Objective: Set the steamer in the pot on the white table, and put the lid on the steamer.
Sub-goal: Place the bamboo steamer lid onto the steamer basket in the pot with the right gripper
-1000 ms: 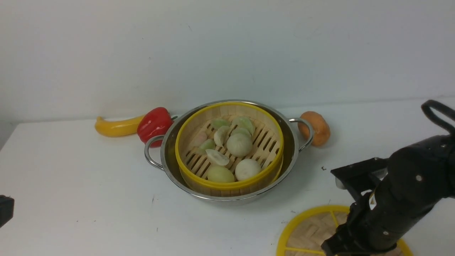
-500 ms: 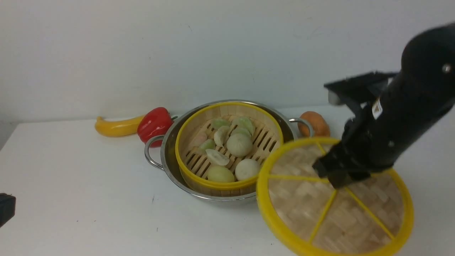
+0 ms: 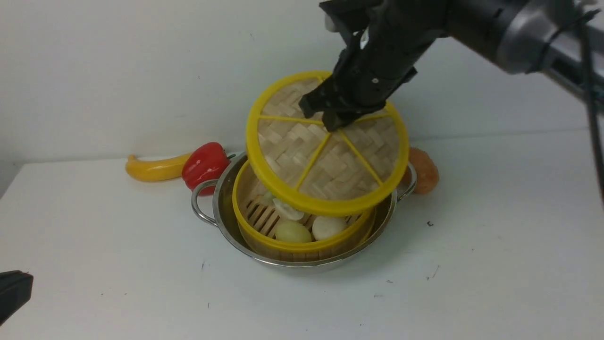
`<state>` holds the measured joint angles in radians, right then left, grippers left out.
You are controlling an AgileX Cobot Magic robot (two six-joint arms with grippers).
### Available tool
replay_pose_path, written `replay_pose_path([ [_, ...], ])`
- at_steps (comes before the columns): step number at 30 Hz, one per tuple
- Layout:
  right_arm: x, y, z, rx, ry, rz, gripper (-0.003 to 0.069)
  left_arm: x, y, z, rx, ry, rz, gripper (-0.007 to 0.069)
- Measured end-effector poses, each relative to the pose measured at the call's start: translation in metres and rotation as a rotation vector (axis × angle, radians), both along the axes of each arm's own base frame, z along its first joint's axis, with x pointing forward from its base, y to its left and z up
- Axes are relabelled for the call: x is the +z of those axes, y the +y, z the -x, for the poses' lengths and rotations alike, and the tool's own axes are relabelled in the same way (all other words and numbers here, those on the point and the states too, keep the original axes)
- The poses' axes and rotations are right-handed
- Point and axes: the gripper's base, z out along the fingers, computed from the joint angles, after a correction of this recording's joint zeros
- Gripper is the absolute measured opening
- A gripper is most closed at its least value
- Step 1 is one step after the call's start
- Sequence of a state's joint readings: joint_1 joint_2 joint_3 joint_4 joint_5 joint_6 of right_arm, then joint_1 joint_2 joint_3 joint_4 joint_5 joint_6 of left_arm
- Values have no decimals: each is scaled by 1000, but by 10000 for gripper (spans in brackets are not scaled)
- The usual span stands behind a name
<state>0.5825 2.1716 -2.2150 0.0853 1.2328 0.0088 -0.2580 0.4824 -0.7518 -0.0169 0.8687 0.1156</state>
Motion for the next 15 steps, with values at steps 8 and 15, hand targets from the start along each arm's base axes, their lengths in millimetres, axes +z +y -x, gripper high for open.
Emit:
replay_pose_path([
  [8, -33, 34, -5, 62, -16, 72, 142, 0, 2, -1, 9, -8, -24, 0],
  [15, -58, 39, -12, 62, 6, 101, 142, 0, 2, -1, 10, -8, -26, 0],
])
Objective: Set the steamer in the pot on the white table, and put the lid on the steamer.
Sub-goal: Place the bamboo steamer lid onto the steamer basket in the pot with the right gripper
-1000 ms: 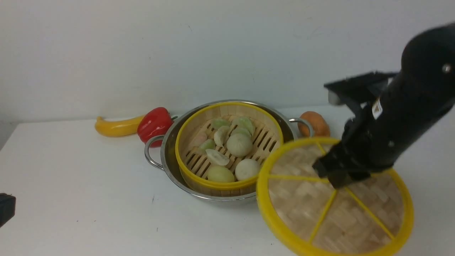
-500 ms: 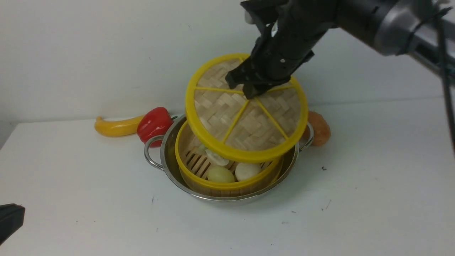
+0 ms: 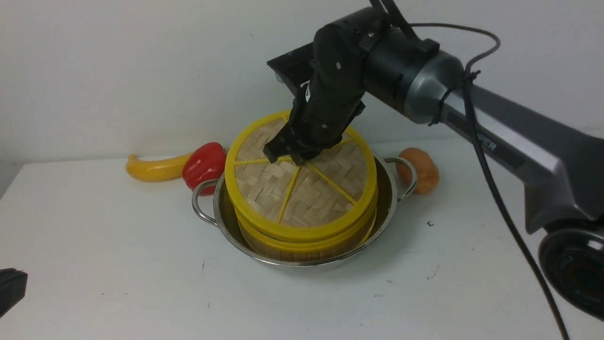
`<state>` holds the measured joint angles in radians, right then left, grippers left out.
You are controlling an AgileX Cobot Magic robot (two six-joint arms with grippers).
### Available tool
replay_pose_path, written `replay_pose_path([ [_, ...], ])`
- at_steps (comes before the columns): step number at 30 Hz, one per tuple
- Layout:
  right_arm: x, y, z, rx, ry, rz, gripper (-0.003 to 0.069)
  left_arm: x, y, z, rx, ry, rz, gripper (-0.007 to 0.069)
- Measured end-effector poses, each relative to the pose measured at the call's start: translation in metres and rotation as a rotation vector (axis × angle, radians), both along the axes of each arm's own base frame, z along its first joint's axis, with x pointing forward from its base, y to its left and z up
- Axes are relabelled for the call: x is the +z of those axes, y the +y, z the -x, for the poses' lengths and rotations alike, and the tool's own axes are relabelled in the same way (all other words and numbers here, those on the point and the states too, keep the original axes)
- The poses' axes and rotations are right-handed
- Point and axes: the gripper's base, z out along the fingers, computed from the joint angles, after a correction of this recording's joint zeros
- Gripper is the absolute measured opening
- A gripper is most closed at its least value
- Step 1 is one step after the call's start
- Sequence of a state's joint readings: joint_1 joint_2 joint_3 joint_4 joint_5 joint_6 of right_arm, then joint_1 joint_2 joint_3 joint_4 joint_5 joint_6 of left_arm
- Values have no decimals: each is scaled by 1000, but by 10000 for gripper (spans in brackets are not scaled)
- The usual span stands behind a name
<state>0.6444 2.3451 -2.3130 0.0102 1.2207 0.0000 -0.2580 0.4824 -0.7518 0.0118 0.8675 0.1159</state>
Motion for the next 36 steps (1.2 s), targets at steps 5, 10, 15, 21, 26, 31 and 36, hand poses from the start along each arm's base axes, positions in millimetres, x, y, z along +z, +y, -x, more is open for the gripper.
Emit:
replay_pose_path([
  [5, -4, 2, -2, 7, -7, 1, 142, 0, 0, 0, -2, -1, -4, 0],
  [10, 4, 2, -2, 10, -16, 0, 142, 0, 0, 0, -2, -1, -4, 0],
  [15, 24, 0, 0, -5, -55, -32, 142, 0, 0, 0, -3, -1, -6, 0],
  [21, 51, -11, 11, -13, -90, -38, 142, 0, 0, 0, -3, -1, -6, 0],
  [26, 57, -23, 23, -21, -78, 4, 142, 0, 0, 0, -3, -2, -6, 0],
  [31, 39, -23, 24, -21, -19, 32, 142, 0, 0, 0, -3, -2, -6, 0],
  [36, 21, -18, 20, -7, 17, 47, 142, 0, 0, 0, -3, -2, -6, 0],
])
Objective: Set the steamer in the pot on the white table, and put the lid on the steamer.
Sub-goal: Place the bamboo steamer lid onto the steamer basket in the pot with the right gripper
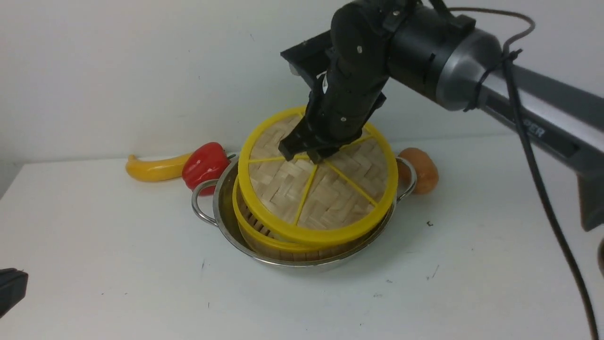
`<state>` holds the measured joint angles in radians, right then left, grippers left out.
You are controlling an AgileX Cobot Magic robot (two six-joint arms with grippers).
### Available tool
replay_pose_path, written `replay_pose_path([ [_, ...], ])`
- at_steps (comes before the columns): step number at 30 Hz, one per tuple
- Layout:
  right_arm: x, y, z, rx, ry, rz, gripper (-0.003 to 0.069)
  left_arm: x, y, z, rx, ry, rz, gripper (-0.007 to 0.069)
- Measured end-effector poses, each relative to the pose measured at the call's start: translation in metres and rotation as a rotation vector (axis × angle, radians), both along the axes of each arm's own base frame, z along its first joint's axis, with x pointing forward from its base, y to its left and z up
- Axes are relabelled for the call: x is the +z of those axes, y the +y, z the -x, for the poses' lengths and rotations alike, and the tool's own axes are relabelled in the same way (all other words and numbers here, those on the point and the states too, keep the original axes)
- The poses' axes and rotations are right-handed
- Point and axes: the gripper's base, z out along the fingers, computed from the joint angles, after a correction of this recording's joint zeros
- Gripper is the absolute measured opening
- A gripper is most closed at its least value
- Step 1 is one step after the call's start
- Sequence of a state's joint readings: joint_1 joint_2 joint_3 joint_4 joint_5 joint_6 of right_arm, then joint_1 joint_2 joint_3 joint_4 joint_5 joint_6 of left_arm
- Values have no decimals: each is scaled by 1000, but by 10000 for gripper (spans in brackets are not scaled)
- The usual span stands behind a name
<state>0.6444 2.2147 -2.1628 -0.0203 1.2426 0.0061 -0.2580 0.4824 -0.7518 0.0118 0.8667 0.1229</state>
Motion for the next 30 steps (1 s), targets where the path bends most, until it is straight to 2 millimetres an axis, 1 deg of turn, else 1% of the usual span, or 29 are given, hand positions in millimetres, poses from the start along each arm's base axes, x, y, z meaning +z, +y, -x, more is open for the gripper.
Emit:
replay_pose_path([
  [2, -9, 2, -2, 16, 13, 14, 142, 0, 0, 0, 0, 0, 0, 0],
  [5, -16, 3, -3, 30, 24, 25, 142, 0, 0, 0, 0, 0, 0, 0],
  [12, -18, 5, -3, 54, 28, 26, 142, 0, 0, 0, 0, 0, 0, 0],
  [17, -30, 7, -6, 60, 44, 35, 142, 0, 0, 0, 0, -1, 0, 0],
  [21, -30, 8, -7, 62, 36, 29, 142, 0, 0, 0, 0, -2, 0, 0],
  [26, -23, 10, -9, 68, 7, 12, 142, 2, 0, -1, 0, -22, 6, 0],
  [30, -23, 10, -10, 71, -1, 16, 142, 2, 0, -1, 0, -25, 7, 0],
])
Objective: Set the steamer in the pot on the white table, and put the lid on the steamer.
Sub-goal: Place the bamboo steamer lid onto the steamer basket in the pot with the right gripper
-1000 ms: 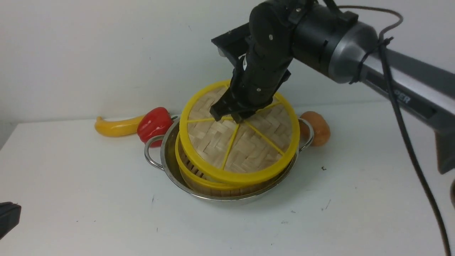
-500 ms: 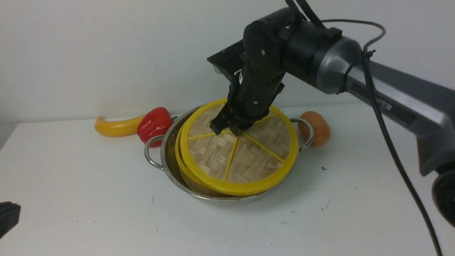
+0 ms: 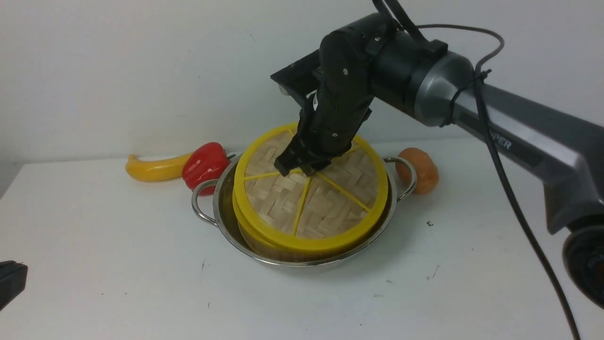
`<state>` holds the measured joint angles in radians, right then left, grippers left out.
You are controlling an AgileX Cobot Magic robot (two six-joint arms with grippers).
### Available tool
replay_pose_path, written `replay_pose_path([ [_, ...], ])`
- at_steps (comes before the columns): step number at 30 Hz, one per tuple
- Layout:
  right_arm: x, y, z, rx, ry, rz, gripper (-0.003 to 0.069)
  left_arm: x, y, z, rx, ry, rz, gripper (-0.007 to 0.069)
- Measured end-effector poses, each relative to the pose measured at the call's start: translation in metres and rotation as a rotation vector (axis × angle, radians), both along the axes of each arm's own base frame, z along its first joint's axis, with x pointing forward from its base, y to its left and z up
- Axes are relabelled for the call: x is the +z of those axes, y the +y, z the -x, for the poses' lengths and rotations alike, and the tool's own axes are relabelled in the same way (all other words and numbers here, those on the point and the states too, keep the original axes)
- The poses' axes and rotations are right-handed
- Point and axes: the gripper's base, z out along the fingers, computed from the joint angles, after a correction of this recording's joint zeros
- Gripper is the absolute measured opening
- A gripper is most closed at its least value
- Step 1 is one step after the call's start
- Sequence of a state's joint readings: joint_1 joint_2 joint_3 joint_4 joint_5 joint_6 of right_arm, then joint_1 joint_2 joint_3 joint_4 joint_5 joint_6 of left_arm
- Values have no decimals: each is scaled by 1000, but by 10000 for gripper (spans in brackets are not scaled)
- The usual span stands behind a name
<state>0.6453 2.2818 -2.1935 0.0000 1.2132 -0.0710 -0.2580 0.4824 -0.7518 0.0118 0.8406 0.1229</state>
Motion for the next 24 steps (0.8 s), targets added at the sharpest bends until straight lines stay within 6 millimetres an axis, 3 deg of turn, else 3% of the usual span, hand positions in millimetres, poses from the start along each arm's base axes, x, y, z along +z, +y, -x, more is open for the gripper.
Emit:
replay_pose_path([
  [24, -13, 7, -9, 34, -52, -25, 142, 0, 0, 0, 0, -1, 0, 0],
])
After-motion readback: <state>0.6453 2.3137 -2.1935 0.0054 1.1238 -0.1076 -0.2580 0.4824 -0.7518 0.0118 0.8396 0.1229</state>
